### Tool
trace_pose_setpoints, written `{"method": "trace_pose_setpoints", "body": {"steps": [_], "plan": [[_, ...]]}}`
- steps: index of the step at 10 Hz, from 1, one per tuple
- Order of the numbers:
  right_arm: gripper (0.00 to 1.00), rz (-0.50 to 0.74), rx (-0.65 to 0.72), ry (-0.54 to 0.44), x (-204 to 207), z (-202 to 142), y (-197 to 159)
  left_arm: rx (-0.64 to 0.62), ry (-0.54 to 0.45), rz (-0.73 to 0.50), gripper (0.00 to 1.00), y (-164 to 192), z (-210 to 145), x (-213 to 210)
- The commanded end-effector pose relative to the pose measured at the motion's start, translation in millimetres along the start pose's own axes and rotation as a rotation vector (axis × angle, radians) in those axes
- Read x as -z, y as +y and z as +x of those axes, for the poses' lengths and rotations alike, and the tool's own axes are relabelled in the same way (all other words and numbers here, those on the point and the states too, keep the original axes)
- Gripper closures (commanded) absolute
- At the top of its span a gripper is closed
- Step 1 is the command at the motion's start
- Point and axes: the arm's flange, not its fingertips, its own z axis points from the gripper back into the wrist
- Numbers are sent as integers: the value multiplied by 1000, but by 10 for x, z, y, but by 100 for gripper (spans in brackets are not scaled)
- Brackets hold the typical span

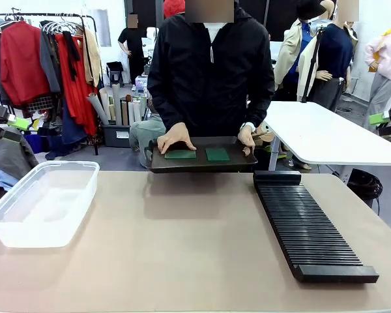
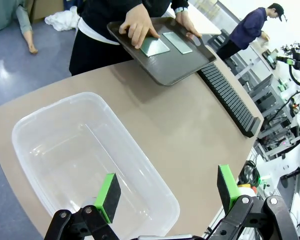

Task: Sort PCBs into racks and boxes based on the side picked up.
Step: Pick up the Blank PCB handed by the Human.

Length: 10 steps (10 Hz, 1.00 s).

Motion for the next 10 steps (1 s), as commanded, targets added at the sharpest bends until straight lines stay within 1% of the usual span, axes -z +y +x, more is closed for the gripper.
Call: {"method": "trace_pose_setpoints", "body": {"steps": [1, 10], "plan": [[0, 2, -6, -1, 2, 17, 14, 1, 5, 1, 0, 4, -13, -4], [0, 2, -6, -1, 2, 17, 14, 1, 5, 1, 0, 4, -13, -4]]}}
